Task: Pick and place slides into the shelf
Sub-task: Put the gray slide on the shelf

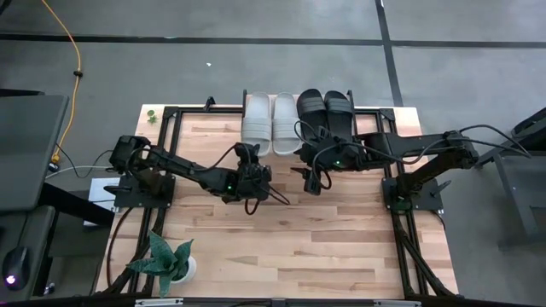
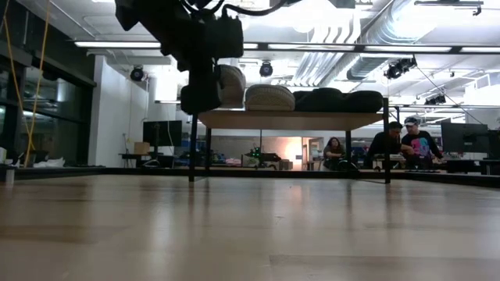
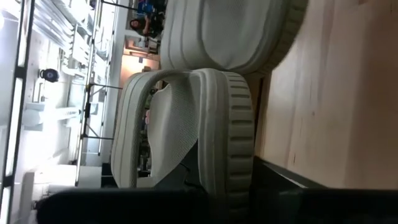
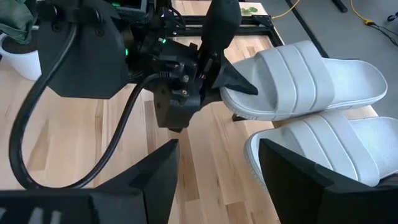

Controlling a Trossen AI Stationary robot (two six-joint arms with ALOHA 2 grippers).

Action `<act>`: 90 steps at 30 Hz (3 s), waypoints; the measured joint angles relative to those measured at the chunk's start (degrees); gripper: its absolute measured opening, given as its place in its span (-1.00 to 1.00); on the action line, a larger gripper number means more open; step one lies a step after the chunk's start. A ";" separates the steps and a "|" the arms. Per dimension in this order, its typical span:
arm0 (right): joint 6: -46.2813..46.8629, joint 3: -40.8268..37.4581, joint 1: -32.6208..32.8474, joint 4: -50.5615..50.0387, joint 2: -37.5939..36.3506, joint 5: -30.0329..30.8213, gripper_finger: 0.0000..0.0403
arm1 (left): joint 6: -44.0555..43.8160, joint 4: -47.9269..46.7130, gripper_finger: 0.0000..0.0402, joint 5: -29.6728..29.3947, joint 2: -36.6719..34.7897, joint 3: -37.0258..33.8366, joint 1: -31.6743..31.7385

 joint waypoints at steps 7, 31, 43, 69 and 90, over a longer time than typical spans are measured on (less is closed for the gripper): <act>0.00 0.00 0.00 0.02 0.00 0.00 0.05 | 1.54 4.92 -0.93 1.93 -0.02 -0.02 -0.09; 0.65 0.00 0.00 0.00 0.00 -1.20 0.05 | -0.81 1.59 -0.93 2.72 0.00 -0.04 0.00; 1.07 0.00 0.00 0.04 0.00 -1.22 0.05 | -3.24 1.67 -0.93 7.61 0.61 -0.09 4.02; 1.09 0.00 0.00 0.11 0.00 -1.09 0.05 | -5.03 0.76 -0.83 11.64 1.05 -0.02 4.44; 1.51 0.00 0.00 0.02 0.00 -1.05 0.05 | -6.50 0.52 -0.45 12.41 1.14 -0.04 4.39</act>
